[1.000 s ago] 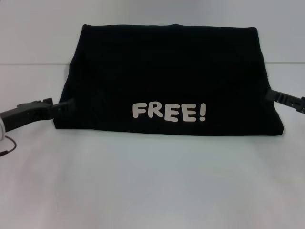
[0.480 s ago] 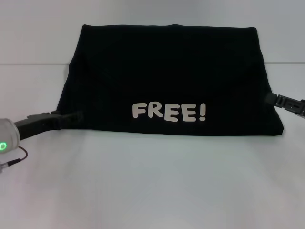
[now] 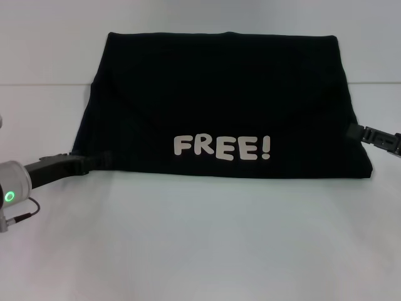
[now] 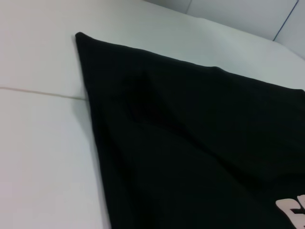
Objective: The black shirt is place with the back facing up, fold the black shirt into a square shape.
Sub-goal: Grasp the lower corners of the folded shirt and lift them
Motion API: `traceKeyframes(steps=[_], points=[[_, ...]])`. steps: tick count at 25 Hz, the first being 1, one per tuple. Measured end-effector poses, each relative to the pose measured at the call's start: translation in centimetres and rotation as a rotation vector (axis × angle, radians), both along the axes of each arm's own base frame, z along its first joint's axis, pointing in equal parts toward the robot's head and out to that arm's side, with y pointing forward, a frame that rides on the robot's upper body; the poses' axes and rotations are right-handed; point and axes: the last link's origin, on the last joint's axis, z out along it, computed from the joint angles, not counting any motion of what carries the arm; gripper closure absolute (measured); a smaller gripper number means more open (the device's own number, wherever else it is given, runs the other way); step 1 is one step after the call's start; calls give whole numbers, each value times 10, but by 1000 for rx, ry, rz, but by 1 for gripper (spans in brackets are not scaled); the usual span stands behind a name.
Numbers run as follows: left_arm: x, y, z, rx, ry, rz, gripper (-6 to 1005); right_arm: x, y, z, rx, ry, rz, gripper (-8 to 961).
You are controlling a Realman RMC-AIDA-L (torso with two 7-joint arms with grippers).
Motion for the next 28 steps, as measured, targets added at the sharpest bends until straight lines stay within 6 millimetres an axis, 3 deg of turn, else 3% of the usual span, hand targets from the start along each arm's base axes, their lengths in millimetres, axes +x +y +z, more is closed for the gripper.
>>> traceKeyframes(steps=[13, 28], points=[[-1, 3, 3, 13, 23, 1, 124, 2, 0, 0, 6, -7, -9, 298], [1, -1, -7, -47, 65, -36, 202, 2, 3, 0, 11, -14, -14, 299]])
